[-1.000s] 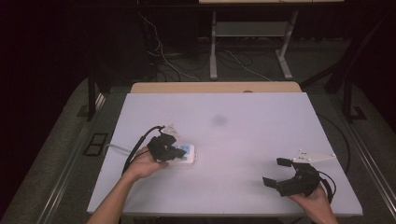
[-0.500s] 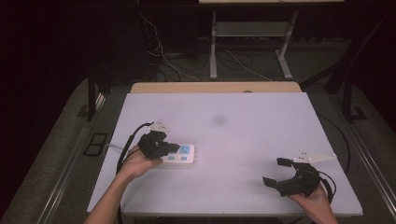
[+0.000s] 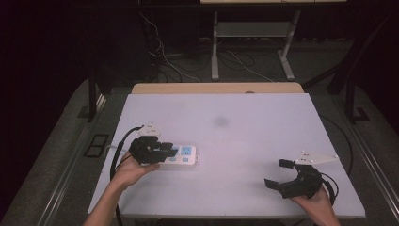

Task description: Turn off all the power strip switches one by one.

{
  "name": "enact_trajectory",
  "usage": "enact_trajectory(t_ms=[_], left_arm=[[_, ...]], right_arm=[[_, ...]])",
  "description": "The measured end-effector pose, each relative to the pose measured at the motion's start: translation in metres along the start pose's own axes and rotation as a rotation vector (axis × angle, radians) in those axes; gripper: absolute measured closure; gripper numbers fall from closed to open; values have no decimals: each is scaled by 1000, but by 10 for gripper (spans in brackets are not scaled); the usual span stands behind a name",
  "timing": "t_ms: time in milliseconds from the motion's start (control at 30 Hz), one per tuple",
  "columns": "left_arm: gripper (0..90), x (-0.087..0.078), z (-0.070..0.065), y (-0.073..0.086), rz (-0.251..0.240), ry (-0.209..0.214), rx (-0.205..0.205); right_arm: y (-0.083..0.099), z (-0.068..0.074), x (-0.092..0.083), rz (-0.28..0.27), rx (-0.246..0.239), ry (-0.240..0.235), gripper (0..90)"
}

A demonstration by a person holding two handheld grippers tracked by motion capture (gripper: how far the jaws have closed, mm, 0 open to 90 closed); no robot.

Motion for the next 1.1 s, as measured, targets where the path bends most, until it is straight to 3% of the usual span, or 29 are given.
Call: enact_trajectory(t_ms=[200,433,700,933,1100], left_arm=[[466,-9,-1,8,-59,2,-67],[238,-18,-10,21,-114,13,-102],[129,-21,-19,33,-164,-3,-109],[2,-12,-28,46,-171,36,-110],[0,-4,-31,58,-177,44,-122]], right_arm=[[0,0,0,-1,0,-1,4],[-1,0,-1,-6,-1,-1,3],[-1,1,-1,-5,-5,-2,3],[-1,1,-1,-4,-4,-3,3],[0,1,-1,-4,-2,-2,3]])
Point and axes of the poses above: each handheld gripper's, and its own axes: x roughly forward along the jaws, y roughly out of its underside, z roughly to its left, the point moved 6 cm from there along x, roughly forward along the jaws, and after that the axes turned 4 degrees about x, right-handed, at the moved point
